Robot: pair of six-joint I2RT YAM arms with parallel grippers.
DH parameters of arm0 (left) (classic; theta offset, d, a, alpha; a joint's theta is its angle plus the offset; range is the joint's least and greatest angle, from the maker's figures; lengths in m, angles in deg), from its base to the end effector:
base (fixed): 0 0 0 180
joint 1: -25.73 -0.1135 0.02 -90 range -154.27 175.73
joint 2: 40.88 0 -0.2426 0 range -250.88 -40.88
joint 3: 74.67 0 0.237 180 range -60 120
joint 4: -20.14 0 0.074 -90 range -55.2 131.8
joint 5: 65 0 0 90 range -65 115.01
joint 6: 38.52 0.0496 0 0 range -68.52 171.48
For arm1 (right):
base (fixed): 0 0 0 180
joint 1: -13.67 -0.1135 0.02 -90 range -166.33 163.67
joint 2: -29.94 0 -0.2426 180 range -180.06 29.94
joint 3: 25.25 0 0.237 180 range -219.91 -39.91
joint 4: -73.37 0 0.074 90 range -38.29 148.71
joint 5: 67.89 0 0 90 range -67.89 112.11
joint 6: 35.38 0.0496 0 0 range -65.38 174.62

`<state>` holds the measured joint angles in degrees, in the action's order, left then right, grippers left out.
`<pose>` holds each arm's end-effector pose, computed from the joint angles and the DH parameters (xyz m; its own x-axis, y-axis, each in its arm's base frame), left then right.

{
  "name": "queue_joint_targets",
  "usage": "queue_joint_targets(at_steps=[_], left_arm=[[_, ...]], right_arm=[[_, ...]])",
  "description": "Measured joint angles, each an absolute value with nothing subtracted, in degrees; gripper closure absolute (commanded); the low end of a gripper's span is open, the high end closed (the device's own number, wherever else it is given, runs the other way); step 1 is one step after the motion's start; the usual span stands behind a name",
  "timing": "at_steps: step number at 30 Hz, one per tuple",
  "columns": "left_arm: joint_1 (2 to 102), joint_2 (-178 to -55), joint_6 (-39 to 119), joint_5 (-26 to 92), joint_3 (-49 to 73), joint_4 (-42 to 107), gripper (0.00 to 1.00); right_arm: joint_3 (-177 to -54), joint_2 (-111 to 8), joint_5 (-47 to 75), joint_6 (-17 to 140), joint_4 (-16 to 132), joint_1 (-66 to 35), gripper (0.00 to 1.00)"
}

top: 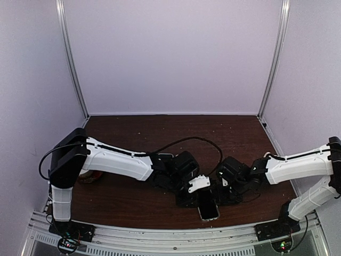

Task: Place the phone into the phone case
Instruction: Move the phone with the phone case to the center of the board.

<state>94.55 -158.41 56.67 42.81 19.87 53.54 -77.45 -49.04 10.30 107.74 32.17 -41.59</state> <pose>0.1367 -0.3947 0.1351 -0.2138 0.7902 -0.5743 0.9723 0.1151 -0.2036 0.1234 0.1957 0.1312 -0.9954 -0.0615 -0.0732 -0.0864 0.9063 0.4138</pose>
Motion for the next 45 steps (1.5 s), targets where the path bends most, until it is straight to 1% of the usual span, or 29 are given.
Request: queue_joint_targets(at_steps=[6, 12, 18, 22, 24, 26, 27, 32, 37, 45], left_arm=[[94.94, -162.5, 58.99, 44.97, 25.08, 56.23, 0.69], [94.79, -163.66, 61.02, 47.53, 25.93, 55.64, 0.7], [94.77, -163.85, 59.07, 51.16, 25.95, 54.24, 0.69], [93.87, -159.99, 56.52, 52.77, 22.82, 52.32, 0.68], [93.3, -155.48, 57.04, 53.71, 19.15, 52.01, 0.7], [93.17, -152.38, 58.81, 54.35, 17.25, 52.91, 0.77], [93.28, -151.79, 59.79, 54.41, 17.1, 53.5, 0.79], [94.77, -154.7, 63.64, 53.06, 18.1, 55.75, 0.79], [95.21, -159.13, 64.49, 49.6, 18.76, 56.34, 0.81], [95.23, -161.27, 64.45, 48.34, 21.23, 56.3, 0.81]], right_arm=[[-75.07, -46.68, 9.67, 108.75, 32.84, -40.35, 0.43], [-74.42, -44.69, 9.32, 109.05, 31.44, -39.67, 0.44], [-74.5, -43.34, 9.32, 108.83, 29.89, -39.21, 0.45], [-74.59, -43.34, 8.29, 108.13, 29.89, -39.21, 0.45], [-74.57, -43.34, 7.15, 107.94, 30.61, -39.21, 0.46], [-74.53, -43.36, 5.77, 107.81, 32.3, -39.21, 0.47], [-74.53, -43.4, 5.36, 107.74, 32.91, -39.21, 0.47], [-75.25, -45.94, 3.81, 106.91, 34.61, -39.21, 0.51], [-75.22, -46.49, 2.56, 106.84, 35.88, -38.07, 0.52], [-73.96, -46.64, 1.71, 106.04, 37.43, -36.5, 0.53]])
